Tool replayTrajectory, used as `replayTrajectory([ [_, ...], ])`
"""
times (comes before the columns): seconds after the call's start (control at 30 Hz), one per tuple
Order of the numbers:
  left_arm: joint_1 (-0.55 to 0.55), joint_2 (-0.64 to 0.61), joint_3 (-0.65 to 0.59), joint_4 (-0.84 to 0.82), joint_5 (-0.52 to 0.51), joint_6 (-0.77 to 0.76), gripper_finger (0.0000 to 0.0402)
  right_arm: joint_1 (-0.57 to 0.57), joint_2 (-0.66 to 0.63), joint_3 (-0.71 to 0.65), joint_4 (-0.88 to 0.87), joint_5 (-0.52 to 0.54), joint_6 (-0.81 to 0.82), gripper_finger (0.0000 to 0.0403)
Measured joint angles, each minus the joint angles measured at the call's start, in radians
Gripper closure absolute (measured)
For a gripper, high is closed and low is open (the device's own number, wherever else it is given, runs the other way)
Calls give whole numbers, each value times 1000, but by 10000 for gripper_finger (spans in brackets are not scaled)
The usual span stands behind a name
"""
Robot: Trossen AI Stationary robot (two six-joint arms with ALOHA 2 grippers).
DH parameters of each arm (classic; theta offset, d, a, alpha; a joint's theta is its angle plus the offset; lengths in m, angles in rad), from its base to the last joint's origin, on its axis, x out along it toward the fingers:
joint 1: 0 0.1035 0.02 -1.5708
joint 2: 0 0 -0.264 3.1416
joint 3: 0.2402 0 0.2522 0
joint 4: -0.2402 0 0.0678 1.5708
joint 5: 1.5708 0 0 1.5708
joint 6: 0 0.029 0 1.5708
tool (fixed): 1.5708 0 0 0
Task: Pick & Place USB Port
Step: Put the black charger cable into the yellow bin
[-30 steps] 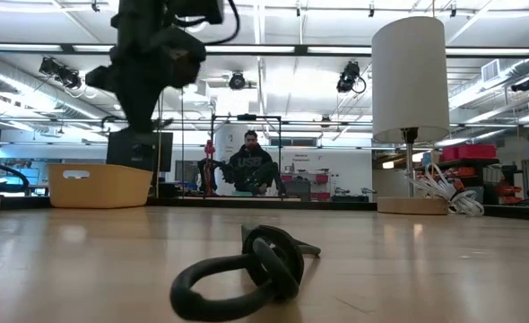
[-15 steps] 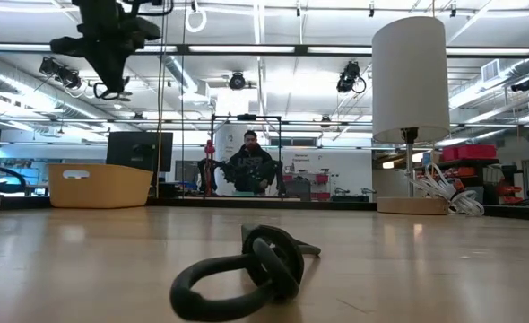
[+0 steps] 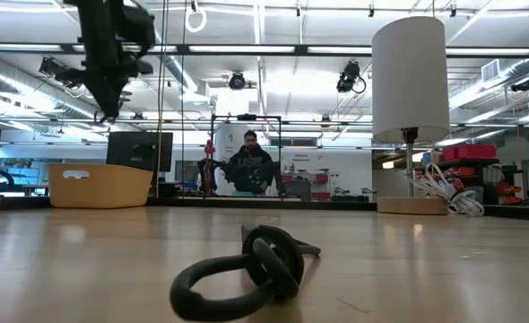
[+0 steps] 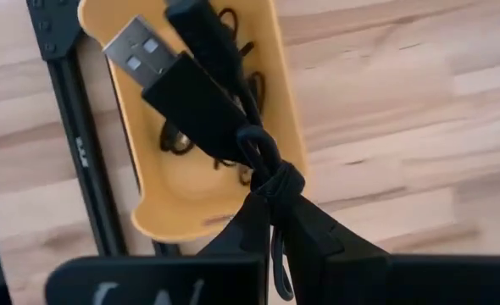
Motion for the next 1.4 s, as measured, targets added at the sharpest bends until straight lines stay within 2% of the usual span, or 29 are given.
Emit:
replayTrajectory([
  [0.2,107,33,-98,85,13,97,383,0,0,0,0,2,11,319],
  [0.47,136,75,-137,274,-10,104,383,0,0,0,8,4,25,319],
  [0.77,107,194,-138,279,-134,91,383,0,0,0,8,37,22,319],
  [1.0,106,223,-138,287,-159,74,383,0,0,0,8,37,22,319],
  [1.07,106,223,-138,292,-160,69,369,0,0,0,7,37,22,319],
  [1.27,106,223,-138,293,-163,69,269,0,0,0,6,37,22,319],
  [1.4,106,223,-138,293,-163,70,218,0,0,0,5,37,22,319],
])
